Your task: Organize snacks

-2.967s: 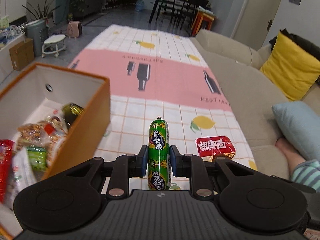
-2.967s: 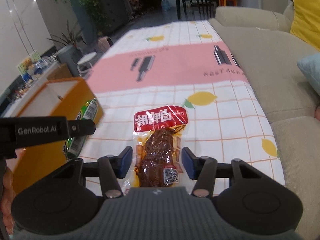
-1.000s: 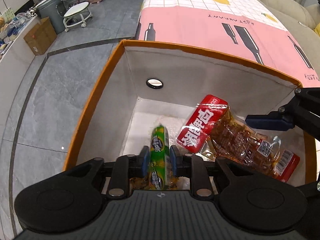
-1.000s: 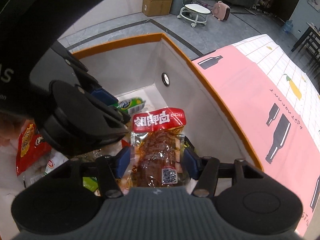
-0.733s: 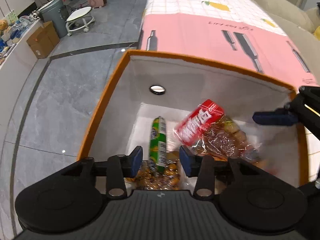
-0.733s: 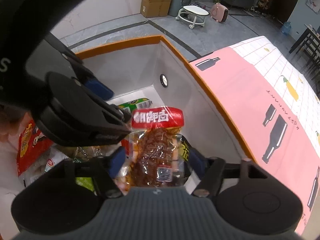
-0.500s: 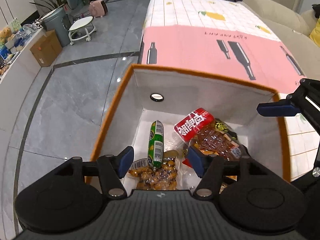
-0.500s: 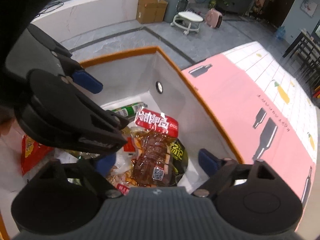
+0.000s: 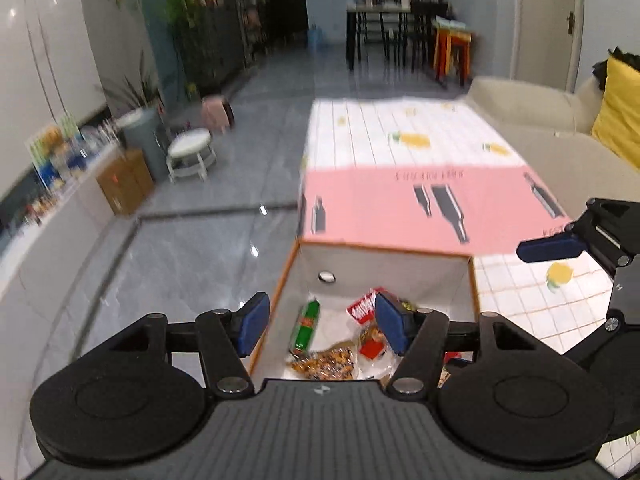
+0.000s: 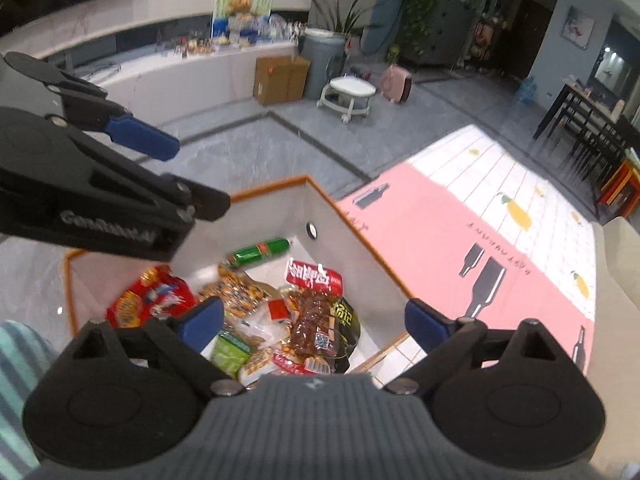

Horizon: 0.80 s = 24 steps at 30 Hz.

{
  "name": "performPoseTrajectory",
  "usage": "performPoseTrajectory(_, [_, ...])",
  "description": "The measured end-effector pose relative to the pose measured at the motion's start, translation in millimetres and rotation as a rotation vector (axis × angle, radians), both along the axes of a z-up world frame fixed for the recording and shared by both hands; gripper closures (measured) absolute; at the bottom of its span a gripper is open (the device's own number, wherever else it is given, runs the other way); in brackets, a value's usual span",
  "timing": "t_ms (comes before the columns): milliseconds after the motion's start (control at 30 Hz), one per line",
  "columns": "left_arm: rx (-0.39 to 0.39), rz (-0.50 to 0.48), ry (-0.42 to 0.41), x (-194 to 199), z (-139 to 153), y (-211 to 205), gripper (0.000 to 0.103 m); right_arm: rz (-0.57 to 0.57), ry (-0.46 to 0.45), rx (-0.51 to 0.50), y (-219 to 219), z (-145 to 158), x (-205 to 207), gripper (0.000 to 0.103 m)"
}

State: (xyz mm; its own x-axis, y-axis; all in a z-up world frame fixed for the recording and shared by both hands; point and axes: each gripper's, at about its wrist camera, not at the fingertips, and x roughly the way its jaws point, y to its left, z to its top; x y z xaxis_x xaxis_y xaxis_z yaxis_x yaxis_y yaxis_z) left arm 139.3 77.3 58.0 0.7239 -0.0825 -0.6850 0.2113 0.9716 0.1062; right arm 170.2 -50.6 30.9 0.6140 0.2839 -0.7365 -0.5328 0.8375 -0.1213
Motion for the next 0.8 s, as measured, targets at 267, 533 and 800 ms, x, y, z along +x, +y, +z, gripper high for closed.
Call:
performPoseTrajectory(267, [-0.038,0.021,-0.137,-67.0,39.5,-5.6,0.029,-0.056,-0.100,0.075,-17.3,37.6,-65.4,0.007])
performPoseTrajectory(533, [0.075,0.010,-0.210,-123.7,40.3,-36.7,0.014,-0.103,-0.165,0.181,-39.0,58.8,-136.6,0.004])
performPoseTrajectory(800, [0.051,0.054,-0.165,-154.8,18.1,-44.6,0.013,-0.165,-0.174,0.164,-55.2,47.0,-185.2,0.004])
